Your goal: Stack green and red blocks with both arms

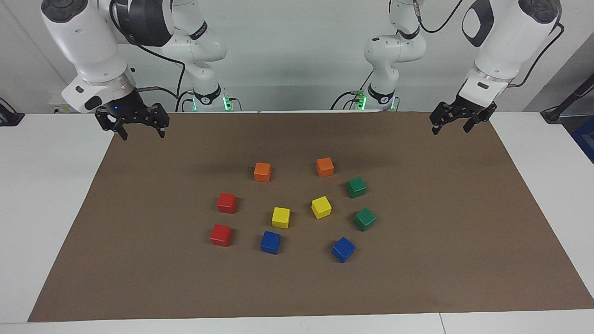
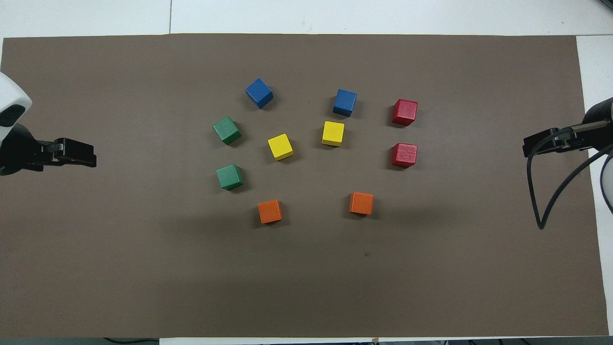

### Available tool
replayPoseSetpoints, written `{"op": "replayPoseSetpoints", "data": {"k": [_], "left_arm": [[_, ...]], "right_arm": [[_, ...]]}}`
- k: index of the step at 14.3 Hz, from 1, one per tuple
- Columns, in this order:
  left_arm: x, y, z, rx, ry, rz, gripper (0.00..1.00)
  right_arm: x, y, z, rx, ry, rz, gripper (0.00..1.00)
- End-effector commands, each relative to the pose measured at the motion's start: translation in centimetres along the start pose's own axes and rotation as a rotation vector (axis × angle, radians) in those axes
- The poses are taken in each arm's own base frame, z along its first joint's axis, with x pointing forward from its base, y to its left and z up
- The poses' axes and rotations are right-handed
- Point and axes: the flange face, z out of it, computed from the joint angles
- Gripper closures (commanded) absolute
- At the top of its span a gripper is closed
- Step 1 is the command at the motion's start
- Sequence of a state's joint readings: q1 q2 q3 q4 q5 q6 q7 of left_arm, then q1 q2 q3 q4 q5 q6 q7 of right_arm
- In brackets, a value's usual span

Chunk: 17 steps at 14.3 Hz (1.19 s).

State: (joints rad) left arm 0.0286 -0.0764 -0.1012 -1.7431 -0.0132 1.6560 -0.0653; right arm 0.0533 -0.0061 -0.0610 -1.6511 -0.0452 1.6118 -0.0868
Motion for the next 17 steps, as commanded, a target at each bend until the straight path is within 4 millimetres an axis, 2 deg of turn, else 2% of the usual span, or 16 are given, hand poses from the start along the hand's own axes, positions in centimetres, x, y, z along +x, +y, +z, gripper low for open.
{"op": "replayPoseSetpoints", "data": {"k": [1, 14, 16, 17], "left_arm": [[-0.5, -0.2, -0.5, -0.016, 0.007, 0.002, 0.00], [-0.5, -0.2, -0.5, -0.016, 0.007, 0.002, 0.00], [-0.5, -0.2, -0.5, -0.016, 0.007, 0.002, 0.00], [-0.5, -0.2, -0.5, -0.016, 0.007, 0.002, 0.00]], "right_arm": [[-0.6, 0.1, -0.1, -0.019, 0.009, -0.013, 0.00], [-0.8, -0.3, 0.2, -0.003, 0.010, 0.010, 0.00], [-0.8, -1.0, 1.4, -0.003, 0.017, 0.065, 0.00], [-0.9, -2.6, 2.4, -0.003, 0.026, 0.063, 0.00]]}}
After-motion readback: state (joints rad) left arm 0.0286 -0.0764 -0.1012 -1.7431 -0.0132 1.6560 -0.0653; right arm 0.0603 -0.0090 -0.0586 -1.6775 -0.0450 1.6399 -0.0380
